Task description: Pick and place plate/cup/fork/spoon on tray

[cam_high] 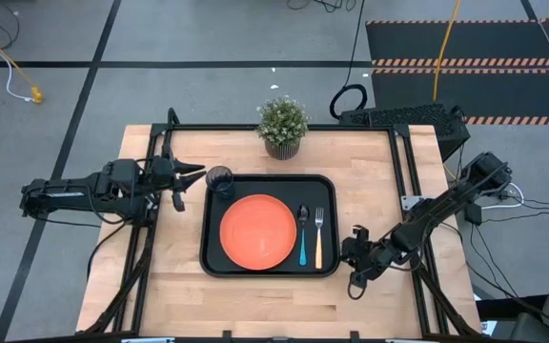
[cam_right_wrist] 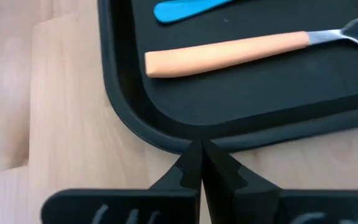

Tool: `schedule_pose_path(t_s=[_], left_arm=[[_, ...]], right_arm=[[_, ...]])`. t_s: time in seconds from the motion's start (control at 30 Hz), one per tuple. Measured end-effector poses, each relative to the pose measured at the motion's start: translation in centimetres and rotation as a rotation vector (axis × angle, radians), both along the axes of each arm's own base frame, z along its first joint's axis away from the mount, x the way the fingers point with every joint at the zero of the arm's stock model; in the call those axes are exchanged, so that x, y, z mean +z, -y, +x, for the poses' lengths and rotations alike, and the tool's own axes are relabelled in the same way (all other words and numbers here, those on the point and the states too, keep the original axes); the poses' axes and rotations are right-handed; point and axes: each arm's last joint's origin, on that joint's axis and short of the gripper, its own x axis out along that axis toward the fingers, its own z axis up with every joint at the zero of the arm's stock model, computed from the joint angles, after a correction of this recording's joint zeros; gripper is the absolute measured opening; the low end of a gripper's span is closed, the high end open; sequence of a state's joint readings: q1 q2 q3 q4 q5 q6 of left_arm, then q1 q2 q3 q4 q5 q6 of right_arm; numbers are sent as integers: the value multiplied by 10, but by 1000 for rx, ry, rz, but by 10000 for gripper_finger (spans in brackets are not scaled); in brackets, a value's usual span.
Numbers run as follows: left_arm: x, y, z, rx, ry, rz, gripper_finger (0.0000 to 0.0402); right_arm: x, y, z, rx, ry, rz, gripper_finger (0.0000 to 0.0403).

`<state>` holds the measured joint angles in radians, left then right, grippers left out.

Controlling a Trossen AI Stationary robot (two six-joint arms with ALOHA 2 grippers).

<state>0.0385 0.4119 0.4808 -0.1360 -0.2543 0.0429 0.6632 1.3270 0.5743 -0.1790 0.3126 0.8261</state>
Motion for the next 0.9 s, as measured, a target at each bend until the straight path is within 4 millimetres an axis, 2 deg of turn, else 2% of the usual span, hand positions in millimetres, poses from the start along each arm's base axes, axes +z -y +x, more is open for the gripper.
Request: schedule_pose_path(t_s=[0.53, 0.73, 0.9], left_arm=[[0, 0, 0, -1, -4, -1, 78], [0, 0, 0, -2, 6, -32, 78], [0, 3, 0, -104, 3, -30, 78]], right_arm=[[12, 2, -3, 0, 41, 23, 0], [34, 8, -4, -39, 220, -47, 0], [53, 15, -9, -20, 342, -111, 0]])
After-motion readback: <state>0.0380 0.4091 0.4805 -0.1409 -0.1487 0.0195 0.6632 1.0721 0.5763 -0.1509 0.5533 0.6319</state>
